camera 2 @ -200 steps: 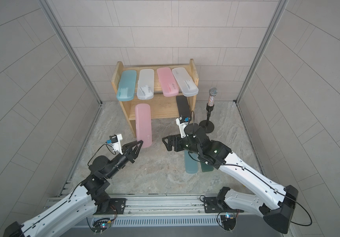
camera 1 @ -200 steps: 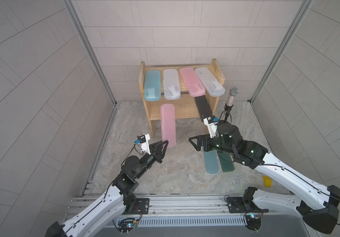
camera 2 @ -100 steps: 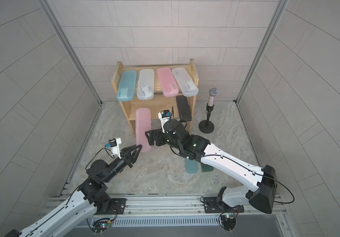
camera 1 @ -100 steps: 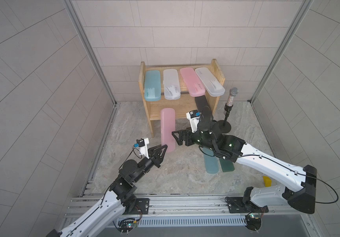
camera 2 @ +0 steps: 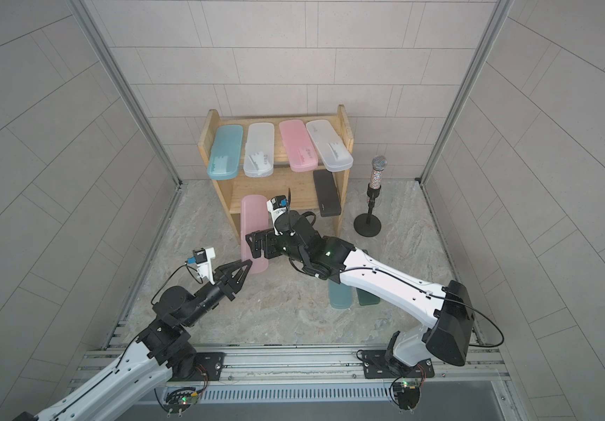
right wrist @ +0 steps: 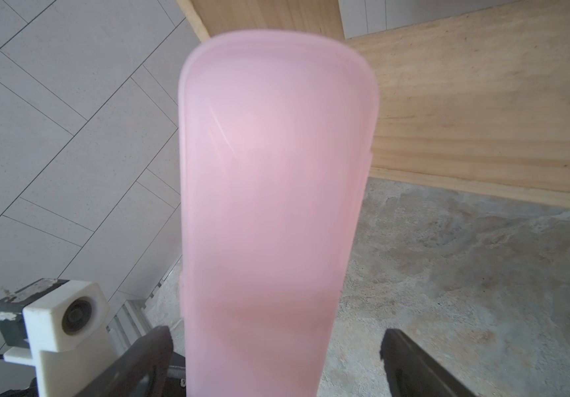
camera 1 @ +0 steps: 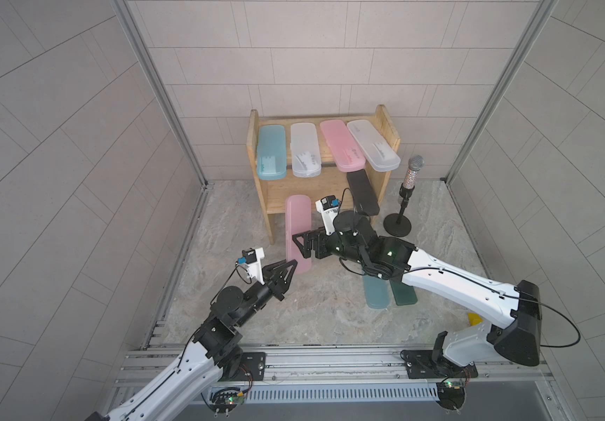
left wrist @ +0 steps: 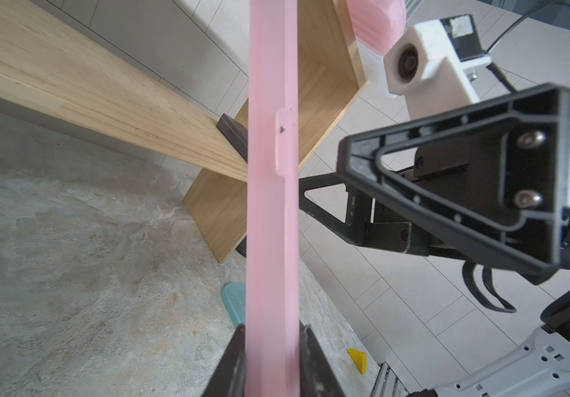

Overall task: Remove the pencil cases from the shelf
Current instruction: Place the pencil case at the center of the board.

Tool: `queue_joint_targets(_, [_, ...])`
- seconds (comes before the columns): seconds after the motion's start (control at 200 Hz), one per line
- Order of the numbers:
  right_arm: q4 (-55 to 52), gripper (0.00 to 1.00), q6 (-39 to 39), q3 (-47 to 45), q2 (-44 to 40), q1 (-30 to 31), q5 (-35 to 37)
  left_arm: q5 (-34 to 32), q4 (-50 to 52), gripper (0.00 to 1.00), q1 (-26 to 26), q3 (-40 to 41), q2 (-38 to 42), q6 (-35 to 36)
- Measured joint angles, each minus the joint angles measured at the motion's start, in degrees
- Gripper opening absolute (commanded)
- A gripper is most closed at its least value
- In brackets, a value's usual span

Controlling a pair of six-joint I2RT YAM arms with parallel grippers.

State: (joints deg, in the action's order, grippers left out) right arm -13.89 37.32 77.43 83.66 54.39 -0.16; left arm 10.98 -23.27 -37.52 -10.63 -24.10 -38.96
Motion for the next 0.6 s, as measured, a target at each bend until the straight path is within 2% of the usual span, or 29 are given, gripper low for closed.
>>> queue_joint_targets(0.6, [-0.11, 1.0, 0.04, 4.7, 4.79, 1.09, -0.74, -0.26, 3.67, 0.02, 0.0, 0.72, 4.57, -0.22])
